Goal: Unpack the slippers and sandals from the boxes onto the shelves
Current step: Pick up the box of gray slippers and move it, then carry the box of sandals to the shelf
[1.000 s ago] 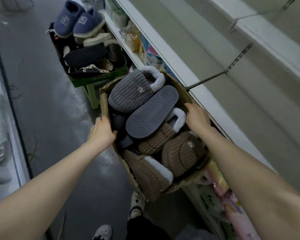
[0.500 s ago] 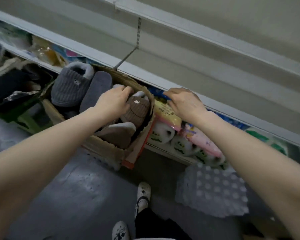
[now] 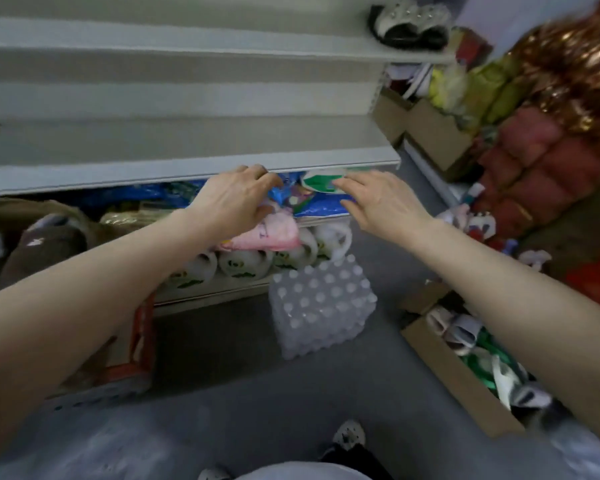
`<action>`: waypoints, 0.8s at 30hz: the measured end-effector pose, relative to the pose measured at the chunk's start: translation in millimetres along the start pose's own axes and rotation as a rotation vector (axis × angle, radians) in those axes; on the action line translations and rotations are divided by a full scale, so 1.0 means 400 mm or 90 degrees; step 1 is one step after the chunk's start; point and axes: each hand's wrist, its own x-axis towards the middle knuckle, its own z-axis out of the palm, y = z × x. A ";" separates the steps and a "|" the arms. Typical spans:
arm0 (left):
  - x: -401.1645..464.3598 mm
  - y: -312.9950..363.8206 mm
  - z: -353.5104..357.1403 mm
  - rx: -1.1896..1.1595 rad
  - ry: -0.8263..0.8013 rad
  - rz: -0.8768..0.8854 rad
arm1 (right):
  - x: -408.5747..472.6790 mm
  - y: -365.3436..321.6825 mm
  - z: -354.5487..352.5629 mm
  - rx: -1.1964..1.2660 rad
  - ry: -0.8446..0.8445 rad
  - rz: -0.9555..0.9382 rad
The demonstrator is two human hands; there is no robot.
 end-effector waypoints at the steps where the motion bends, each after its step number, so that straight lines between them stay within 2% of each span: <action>1: 0.055 0.058 0.015 -0.011 0.006 0.029 | -0.054 0.060 -0.002 -0.005 0.004 0.022; 10: 0.501 0.609 0.226 -0.077 0.028 0.242 | -0.579 0.596 -0.011 -0.067 -0.058 0.212; 13: 0.617 0.779 0.300 -0.122 0.001 0.287 | -0.727 0.725 -0.011 -0.066 -0.102 0.286; 17: 0.761 0.975 0.401 -0.145 -0.028 0.359 | -0.900 0.869 0.014 -0.072 -0.109 0.356; 24: 1.013 1.234 0.570 -0.230 -0.032 0.448 | -1.081 1.123 0.090 -0.065 -0.138 0.444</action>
